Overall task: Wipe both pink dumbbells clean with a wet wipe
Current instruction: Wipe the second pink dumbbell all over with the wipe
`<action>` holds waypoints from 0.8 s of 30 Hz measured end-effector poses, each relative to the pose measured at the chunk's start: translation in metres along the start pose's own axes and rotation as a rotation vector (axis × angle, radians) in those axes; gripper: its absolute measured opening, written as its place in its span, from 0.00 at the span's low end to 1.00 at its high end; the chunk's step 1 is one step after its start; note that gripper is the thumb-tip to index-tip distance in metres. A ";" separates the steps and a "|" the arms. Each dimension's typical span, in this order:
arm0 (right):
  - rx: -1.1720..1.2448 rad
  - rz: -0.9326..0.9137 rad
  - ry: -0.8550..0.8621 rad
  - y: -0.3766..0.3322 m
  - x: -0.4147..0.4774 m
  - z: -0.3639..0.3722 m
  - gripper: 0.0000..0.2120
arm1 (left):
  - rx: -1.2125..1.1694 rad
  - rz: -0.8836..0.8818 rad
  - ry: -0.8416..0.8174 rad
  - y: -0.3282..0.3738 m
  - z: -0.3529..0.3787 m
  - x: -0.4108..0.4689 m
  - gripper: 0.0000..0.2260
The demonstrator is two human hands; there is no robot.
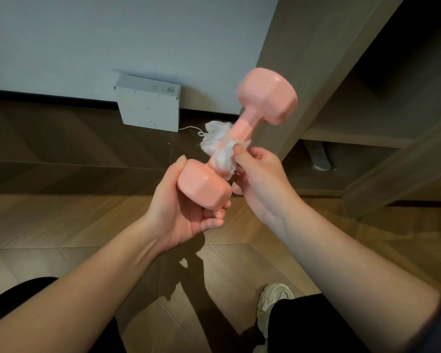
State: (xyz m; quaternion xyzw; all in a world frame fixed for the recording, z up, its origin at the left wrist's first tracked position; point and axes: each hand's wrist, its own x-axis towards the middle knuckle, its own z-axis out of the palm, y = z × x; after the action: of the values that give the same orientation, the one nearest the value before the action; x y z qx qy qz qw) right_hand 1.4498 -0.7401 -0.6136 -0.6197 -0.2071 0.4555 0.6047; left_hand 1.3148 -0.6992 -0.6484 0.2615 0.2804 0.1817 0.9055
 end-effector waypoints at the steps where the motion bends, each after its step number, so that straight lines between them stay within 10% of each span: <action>1: 0.074 -0.006 0.019 -0.003 0.003 -0.001 0.03 | 0.012 0.011 0.002 0.000 0.000 0.001 0.34; 7: 0.479 0.017 0.111 -0.017 0.018 -0.007 0.14 | 0.128 0.091 0.064 0.000 0.005 0.003 0.28; 24: 0.082 0.101 0.120 0.016 0.010 0.010 0.05 | 0.743 0.493 0.282 -0.001 -0.011 0.009 0.29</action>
State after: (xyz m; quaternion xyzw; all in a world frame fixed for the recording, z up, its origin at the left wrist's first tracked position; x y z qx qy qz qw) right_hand 1.4421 -0.7298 -0.6304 -0.6304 -0.1202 0.4552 0.6172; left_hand 1.3156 -0.6917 -0.6606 0.5997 0.3762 0.3126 0.6334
